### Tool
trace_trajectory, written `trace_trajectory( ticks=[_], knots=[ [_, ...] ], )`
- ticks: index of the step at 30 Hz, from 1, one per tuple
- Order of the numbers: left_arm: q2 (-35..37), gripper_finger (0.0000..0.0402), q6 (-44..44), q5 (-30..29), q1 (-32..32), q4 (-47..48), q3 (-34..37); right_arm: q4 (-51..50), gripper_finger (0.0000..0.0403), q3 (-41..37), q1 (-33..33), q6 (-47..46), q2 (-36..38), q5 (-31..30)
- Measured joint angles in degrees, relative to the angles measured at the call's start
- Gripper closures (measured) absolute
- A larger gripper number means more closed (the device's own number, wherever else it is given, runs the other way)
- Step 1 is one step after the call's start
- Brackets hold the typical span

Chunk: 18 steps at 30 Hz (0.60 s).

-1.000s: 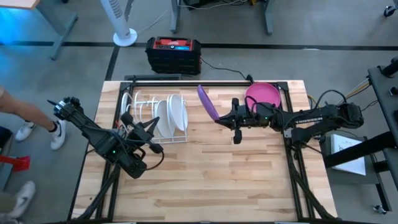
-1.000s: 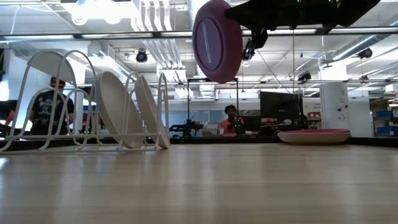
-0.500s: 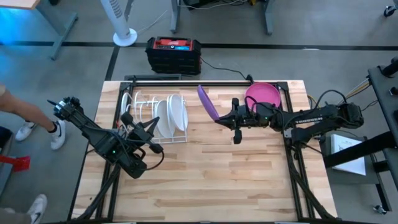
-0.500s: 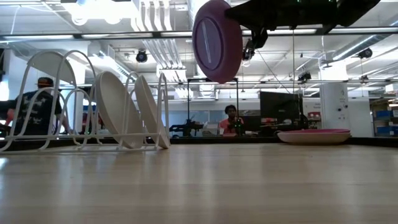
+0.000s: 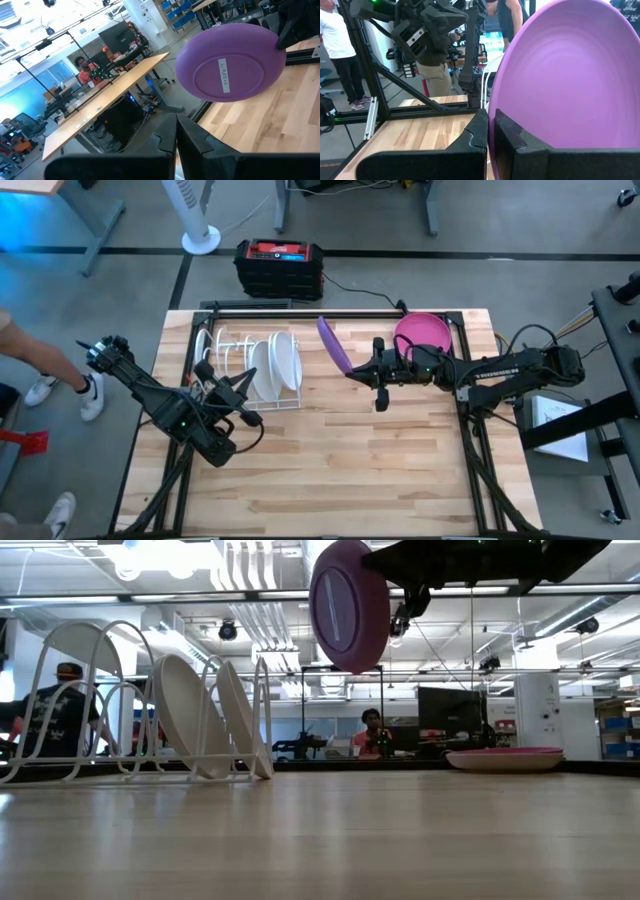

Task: Sort dishes
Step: Put the violet plate into the white dish rack

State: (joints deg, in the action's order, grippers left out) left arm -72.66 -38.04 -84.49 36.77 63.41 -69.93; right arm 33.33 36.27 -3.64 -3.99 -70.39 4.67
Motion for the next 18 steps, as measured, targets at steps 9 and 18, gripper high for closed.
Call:
trace_trajectory(
  ticks=[9,18],
  knots=[
    [0.0,0.0401,0.0,0.0,0.0,0.0,0.0,0.1,0.0403,0.0,0.0,0.2,0.0,-1.6],
    [0.0,0.0401,-0.7,-1.7,-0.3,0.5,1.0,3.1,0.0403,-0.2,0.0,1.0,-3.2,-4.8]
  ],
)
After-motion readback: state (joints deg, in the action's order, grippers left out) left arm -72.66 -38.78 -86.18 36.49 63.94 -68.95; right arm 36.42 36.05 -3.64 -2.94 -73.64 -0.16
